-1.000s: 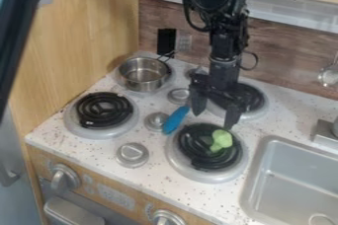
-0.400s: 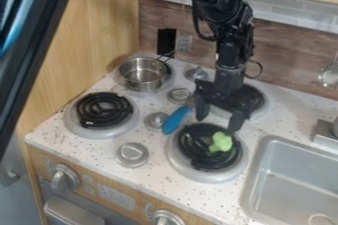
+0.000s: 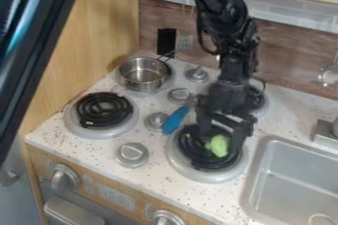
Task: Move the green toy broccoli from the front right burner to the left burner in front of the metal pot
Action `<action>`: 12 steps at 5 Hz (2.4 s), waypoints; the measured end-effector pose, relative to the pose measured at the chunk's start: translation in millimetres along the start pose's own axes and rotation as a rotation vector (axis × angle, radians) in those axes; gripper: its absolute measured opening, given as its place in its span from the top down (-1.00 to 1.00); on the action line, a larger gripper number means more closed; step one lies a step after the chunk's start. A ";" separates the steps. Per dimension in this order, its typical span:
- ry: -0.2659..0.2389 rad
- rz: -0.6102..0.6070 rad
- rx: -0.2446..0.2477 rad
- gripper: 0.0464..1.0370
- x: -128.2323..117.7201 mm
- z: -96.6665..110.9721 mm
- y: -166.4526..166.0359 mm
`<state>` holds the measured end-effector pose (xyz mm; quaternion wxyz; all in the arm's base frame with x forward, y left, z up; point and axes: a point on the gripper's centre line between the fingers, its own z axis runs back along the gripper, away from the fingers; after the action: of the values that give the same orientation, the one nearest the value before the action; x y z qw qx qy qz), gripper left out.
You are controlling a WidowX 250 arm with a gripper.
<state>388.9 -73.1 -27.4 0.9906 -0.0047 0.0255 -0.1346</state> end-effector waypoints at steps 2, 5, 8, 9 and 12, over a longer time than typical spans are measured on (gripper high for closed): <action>0.025 0.009 0.003 -0.25 -3.5 -4.9 0.6; 0.055 0.038 -0.026 0.08 -22.5 -6.6 9.5; -0.084 0.360 -0.054 0.08 -49.9 42.3 137.0; -0.082 0.403 -0.018 0.08 -49.7 30.7 167.6; -0.043 0.456 0.103 0.08 -34.6 7.1 204.6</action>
<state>410.4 133.4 -21.9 0.9946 0.0490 -0.0022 0.0914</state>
